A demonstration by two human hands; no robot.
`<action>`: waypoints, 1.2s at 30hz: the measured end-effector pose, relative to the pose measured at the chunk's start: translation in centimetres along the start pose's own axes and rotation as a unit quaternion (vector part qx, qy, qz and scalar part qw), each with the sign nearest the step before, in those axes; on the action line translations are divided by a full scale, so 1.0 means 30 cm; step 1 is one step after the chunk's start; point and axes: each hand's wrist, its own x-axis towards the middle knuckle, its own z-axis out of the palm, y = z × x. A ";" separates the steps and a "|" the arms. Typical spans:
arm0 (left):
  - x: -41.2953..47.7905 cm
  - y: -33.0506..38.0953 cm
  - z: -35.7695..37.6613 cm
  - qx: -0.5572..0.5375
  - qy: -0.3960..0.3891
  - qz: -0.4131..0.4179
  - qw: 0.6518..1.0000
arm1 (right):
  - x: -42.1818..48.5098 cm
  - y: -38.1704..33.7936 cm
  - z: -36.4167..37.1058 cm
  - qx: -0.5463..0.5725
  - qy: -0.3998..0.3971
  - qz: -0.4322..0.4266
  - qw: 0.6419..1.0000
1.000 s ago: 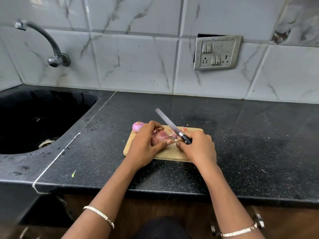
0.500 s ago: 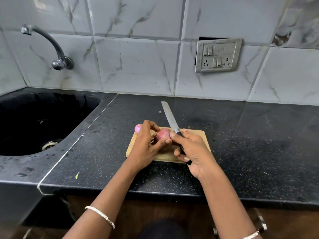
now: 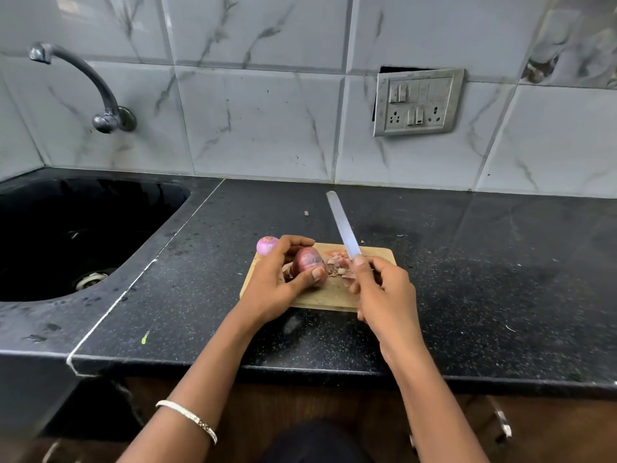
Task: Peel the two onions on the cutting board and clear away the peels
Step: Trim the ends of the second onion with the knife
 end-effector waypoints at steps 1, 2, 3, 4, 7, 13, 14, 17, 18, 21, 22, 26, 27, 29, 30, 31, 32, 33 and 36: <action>-0.001 -0.001 -0.004 -0.015 -0.001 -0.011 1.000 | -0.015 0.009 -0.012 -0.042 0.000 -0.013 0.999; 0.001 -0.002 -0.008 -0.028 -0.004 -0.019 0.999 | -0.032 0.014 -0.021 -0.074 -0.011 -0.025 0.997; 0.001 -0.004 -0.011 -0.038 -0.006 -0.023 0.999 | -0.050 0.016 -0.028 -0.097 -0.026 -0.035 0.994; 0.001 -0.006 -0.014 -0.044 -0.007 -0.025 0.999 | -0.068 0.018 -0.033 -0.116 -0.041 -0.042 0.991; -0.008 0.000 -0.021 -0.018 0.003 -0.016 1.000 | -0.118 0.009 -0.046 -0.169 -0.070 -0.064 0.981; -0.027 -0.006 -0.034 0.026 0.008 -0.008 1.000 | -0.163 -0.016 -0.048 -0.188 -0.096 -0.080 0.974; -0.026 -0.008 -0.035 0.038 0.007 -0.005 0.999 | -0.171 -0.020 -0.042 -0.184 -0.098 -0.087 0.974; -0.021 -0.022 -0.030 0.068 0.010 -0.003 0.998 | -0.175 -0.022 -0.029 -0.161 -0.099 -0.099 0.977; -0.021 -0.025 -0.030 0.052 0.015 -0.010 0.998 | -0.167 -0.019 -0.025 -0.149 -0.097 -0.094 0.980; -0.016 -0.020 -0.030 -0.026 0.021 -0.037 0.999 | -0.120 -0.021 -0.018 -0.061 -0.095 -0.052 0.992; -0.012 -0.014 -0.029 -0.055 0.022 -0.050 0.997 | -0.099 -0.022 -0.017 -0.026 -0.098 -0.032 0.994; 0.042 0.028 -0.012 -0.222 0.033 -0.127 0.966 | 0.007 -0.052 -0.019 0.042 -0.078 -0.014 0.996; 0.061 0.044 -0.002 -0.266 0.041 -0.149 0.952 | 0.032 -0.060 -0.020 0.050 -0.078 -0.025 0.995; 0.104 0.071 0.021 -0.323 0.060 -0.182 0.927 | 0.081 -0.074 -0.020 0.031 -0.089 -0.070 0.993; 0.119 0.084 0.032 -0.331 0.073 -0.193 0.921 | 0.101 -0.078 -0.018 0.010 -0.097 -0.096 0.991; 0.132 0.093 0.045 -0.323 0.090 -0.202 0.920 | 0.122 -0.079 -0.013 -0.015 -0.103 -0.116 0.988; 0.141 0.097 0.057 -0.309 0.103 -0.210 0.922 | 0.138 -0.080 -0.009 -0.034 -0.110 -0.130 0.985; 0.151 0.096 0.069 -0.290 0.114 -0.214 0.926 | 0.152 -0.080 -0.003 -0.051 -0.118 -0.138 0.982; 0.155 0.099 0.079 -0.269 0.121 -0.205 0.933 | 0.158 -0.077 0.008 -0.087 -0.141 -0.151 0.974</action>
